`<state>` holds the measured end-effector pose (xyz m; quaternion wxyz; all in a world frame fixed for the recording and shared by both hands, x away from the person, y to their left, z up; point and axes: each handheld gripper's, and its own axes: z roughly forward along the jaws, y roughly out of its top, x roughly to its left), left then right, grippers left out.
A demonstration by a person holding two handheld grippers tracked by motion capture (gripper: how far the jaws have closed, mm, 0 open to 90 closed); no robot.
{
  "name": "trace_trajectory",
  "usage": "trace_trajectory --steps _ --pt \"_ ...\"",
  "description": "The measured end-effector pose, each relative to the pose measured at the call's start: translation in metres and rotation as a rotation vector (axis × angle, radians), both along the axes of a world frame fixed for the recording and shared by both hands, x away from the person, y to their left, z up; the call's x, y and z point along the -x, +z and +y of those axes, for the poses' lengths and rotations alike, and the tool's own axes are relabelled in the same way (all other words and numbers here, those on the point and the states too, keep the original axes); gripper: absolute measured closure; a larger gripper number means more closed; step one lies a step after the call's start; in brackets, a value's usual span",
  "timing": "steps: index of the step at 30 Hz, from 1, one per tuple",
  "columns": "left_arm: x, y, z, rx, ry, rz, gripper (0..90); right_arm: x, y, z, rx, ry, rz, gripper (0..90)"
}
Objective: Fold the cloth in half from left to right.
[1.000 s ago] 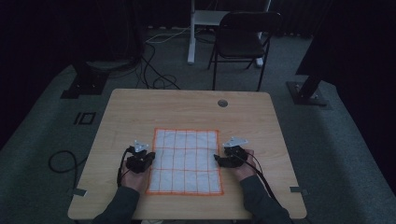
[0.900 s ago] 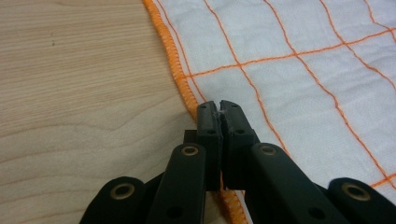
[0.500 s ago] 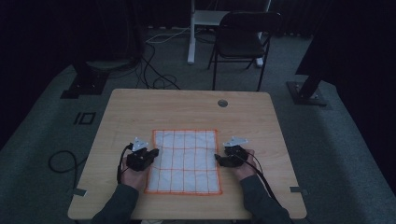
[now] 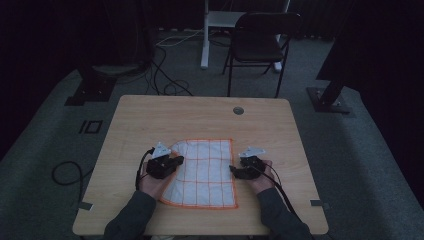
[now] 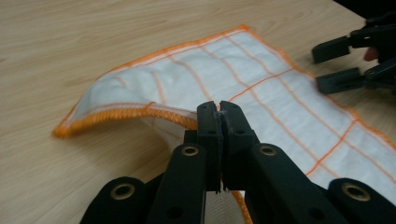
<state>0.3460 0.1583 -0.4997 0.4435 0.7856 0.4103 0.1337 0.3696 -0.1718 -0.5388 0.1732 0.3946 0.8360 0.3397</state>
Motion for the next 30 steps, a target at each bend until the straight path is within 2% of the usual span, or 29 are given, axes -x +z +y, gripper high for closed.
trace_trajectory --steps 8,13,17,23,30 --pt "-0.005 0.007 -0.020 0.007 -0.068 -0.008 88.6 0.002 0.001 0.000 -0.005 0.009 -0.002 38.0" --pt "-0.008 0.009 -0.033 -0.003 -0.097 -0.014 88.6 0.002 0.003 -0.001 -0.011 0.010 -0.004 37.7" --pt "-0.010 0.009 -0.040 -0.003 -0.116 -0.014 88.6 0.003 0.003 -0.002 -0.012 0.009 -0.004 37.7" --pt "-0.015 0.007 -0.062 -0.027 -0.160 -0.013 88.6 0.005 0.004 -0.006 -0.005 0.002 -0.005 37.9" --pt "-0.016 0.007 -0.082 -0.030 -0.205 -0.014 88.6 0.005 0.005 -0.011 -0.011 -0.010 -0.003 37.8"
